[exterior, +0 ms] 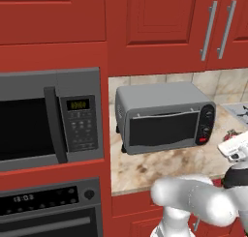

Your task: Pick up the bagel from the plate, place it on the toaster oven rack, close the door, and set the timer.

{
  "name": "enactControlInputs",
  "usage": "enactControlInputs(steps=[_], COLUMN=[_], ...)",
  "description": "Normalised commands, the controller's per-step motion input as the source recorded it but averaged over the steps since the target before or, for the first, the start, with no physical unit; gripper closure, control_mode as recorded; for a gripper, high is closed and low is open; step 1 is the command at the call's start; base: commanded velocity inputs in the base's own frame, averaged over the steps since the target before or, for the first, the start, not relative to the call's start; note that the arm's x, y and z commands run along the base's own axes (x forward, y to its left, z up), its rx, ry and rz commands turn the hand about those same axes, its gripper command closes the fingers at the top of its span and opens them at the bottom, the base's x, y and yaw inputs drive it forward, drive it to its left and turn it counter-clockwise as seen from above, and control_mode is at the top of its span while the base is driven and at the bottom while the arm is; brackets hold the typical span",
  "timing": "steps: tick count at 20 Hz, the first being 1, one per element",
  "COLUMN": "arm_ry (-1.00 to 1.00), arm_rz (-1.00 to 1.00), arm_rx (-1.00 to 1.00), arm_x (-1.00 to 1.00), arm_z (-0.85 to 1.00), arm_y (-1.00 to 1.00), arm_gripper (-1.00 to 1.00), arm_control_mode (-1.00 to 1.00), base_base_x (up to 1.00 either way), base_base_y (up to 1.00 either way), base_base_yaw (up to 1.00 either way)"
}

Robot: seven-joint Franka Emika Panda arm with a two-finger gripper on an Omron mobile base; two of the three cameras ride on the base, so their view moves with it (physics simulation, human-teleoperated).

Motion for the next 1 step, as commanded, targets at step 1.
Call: enactControlInputs(steps=[1], arm_ry=[0.04], arm_rz=[-0.09], arm_rx=[0.29], arm_x=[-0.93], arm_z=[1.00], arm_y=[-0.96], arm_gripper=[1.00], arm_control_mode=[-1.00], base_base_x=[0.00], base_base_y=[0.00], base_base_yaw=[0.00])
